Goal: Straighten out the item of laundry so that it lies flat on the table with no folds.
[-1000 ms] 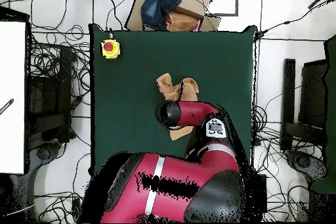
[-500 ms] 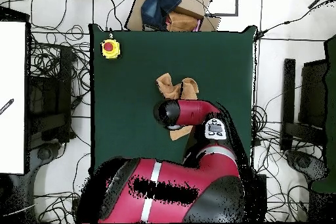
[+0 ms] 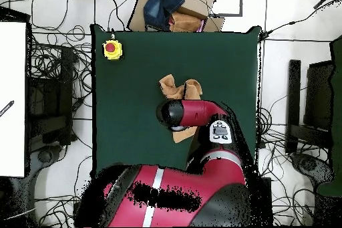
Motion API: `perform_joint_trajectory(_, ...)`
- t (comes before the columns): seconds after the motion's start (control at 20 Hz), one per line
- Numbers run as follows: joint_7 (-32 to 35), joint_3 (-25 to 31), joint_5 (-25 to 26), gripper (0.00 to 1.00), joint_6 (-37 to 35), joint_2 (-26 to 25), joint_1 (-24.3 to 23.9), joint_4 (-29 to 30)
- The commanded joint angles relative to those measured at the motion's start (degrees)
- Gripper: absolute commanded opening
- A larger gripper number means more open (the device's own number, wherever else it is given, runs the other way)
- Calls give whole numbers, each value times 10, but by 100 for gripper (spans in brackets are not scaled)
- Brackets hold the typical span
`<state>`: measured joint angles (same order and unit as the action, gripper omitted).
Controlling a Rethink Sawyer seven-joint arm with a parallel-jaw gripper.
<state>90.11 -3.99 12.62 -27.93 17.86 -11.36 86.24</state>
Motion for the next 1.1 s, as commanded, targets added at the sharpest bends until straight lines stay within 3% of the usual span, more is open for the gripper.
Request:
perform_joint_trajectory(0.05,46,52,-14,100,-59,8,0,41)
perform_joint_trajectory(0.7,46,58,-9,100,-33,11,-13,53)
perform_joint_trajectory(1.1,69,53,8,100,53,-11,-12,78)
